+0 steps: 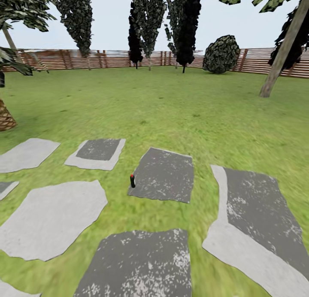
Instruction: In the garden, pick up the pesticide atomizer on the floor and spray pesticide onto both trees until each tree trunk is fully covered.
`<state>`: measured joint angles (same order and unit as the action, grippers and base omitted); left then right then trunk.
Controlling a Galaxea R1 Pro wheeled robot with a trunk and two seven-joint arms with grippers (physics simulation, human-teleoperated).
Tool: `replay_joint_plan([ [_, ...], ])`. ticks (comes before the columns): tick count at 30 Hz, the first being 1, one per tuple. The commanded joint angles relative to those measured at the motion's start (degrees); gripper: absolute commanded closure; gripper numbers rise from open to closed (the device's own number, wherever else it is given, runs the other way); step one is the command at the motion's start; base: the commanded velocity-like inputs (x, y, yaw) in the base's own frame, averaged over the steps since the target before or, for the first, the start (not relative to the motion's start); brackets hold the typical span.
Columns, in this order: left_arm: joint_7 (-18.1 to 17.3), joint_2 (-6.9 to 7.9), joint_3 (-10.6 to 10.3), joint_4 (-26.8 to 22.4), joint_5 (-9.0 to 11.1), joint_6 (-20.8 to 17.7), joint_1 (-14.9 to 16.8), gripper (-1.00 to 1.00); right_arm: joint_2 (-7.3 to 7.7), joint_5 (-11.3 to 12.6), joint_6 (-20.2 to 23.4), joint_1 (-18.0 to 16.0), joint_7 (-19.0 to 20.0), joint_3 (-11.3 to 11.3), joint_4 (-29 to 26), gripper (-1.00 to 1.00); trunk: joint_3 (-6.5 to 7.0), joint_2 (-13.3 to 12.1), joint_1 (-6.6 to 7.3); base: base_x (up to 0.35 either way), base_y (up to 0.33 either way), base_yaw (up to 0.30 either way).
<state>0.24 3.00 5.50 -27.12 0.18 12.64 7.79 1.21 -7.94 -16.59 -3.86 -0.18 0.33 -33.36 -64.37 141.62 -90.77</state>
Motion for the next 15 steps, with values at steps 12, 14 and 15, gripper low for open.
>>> replay_joint_plan([
  [12, 0.02, -0.01, 0.03, 0.06, 0.00, 0.19, 0.04, -1.00, 0.02, -0.32, -0.15, -0.01, 0.00, 0.03, -0.01, -1.00, -0.32, 0.01, -0.02, 0.338, -0.020, 0.252],
  [14, 0.02, -0.01, 0.03, 0.08, 0.00, 0.19, 0.04, -1.00, 0.02, -0.32, -0.16, -0.01, 0.00, 0.03, -0.03, -1.00, -0.33, 0.01, -0.02, 0.318, -0.109, 0.057],
  [15, 0.02, -0.03, 0.03, 0.07, 0.00, 0.19, 0.04, -1.00, 0.02, -0.32, -0.17, -0.01, 0.00, 0.03, -0.03, -1.00, -0.33, 0.01, -0.02, 0.315, -0.115, 0.035],
])
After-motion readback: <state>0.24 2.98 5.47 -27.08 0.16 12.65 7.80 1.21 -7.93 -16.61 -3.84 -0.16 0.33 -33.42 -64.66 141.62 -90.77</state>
